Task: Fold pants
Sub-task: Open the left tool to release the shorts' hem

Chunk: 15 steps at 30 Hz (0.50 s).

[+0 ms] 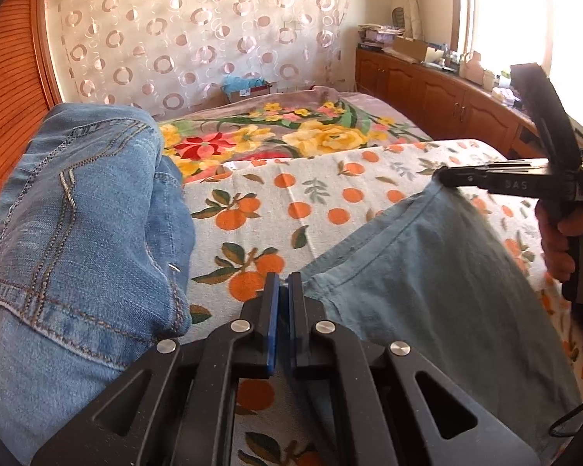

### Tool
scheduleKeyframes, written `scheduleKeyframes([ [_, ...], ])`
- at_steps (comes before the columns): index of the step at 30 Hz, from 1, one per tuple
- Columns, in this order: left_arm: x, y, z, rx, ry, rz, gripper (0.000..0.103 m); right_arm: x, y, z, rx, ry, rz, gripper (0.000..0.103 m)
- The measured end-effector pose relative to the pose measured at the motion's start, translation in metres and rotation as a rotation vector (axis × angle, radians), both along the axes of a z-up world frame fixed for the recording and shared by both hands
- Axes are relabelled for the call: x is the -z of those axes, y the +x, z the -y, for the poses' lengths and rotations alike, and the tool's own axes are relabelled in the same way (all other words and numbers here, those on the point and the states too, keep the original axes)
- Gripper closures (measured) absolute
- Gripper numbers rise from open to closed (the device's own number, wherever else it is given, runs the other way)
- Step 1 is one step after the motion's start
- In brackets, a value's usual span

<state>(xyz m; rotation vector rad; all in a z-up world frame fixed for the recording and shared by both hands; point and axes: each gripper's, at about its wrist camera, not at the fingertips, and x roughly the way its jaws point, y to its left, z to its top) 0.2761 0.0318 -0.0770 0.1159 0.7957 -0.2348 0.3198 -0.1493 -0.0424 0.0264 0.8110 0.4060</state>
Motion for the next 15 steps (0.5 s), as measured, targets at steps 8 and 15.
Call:
scheduleKeyframes([
  [8,-0.006,-0.021,0.006,0.026,-0.014,-0.013,0.065,-0.02,-0.039,0.003,-0.053,-0.031,0.054,0.079],
  [15,0.008,-0.036,0.011,0.029,0.02,-0.046,0.064,-0.024,-0.082,0.007,-0.099,-0.037,0.065,0.078],
])
